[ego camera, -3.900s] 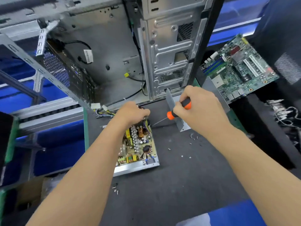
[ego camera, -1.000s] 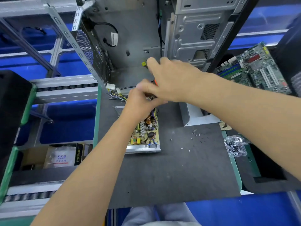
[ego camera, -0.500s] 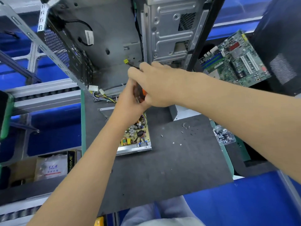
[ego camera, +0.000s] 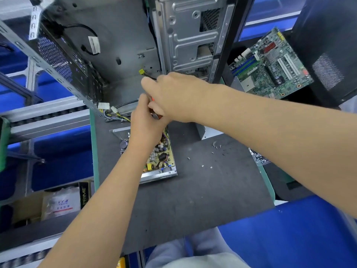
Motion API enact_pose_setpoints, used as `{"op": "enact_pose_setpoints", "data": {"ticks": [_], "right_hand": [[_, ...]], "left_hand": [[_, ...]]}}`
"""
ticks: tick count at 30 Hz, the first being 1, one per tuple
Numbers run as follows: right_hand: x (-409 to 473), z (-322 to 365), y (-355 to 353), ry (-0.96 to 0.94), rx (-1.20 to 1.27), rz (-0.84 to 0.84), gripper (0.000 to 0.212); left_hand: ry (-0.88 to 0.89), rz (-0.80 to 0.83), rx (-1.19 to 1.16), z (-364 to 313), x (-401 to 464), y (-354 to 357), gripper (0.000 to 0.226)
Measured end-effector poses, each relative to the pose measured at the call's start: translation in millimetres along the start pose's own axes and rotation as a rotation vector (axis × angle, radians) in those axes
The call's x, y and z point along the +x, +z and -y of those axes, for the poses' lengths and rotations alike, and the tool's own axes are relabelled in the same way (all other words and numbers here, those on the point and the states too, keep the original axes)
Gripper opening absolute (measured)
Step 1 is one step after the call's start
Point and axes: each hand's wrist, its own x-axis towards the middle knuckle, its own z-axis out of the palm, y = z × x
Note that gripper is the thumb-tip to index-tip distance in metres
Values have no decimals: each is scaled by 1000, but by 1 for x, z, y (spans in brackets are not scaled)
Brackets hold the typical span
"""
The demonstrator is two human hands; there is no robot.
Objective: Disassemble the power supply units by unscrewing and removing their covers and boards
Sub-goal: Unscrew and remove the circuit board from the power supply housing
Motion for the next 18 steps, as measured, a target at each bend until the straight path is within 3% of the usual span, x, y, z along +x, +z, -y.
{"op": "enact_pose_setpoints", "data": {"ticks": [3, 7, 10, 13, 15, 18], "right_hand": [[-3, -4, -1, -48, 77, 96, 28], [-4, -8, -1, 38, -8, -5, 29], [-4, -9, 1, -29, 83, 25, 27], [-8, -12, 0, 62, 108, 0, 34], [-11, -16, 2, 73, -22, -34, 33], [-15, -23, 10, 88, 84, -53, 25]], "left_hand": [[3, 103, -32, -1, -4, -2, 50], [55, 67, 79, 10, -7, -3, 27], [34, 22, 123, 6, -1, -2, 50], [43, 88, 96, 10, -7, -9, 53], [51, 124, 137, 18, -10, -14, 42], [54, 123, 224, 27, -10, -20, 27]]}}
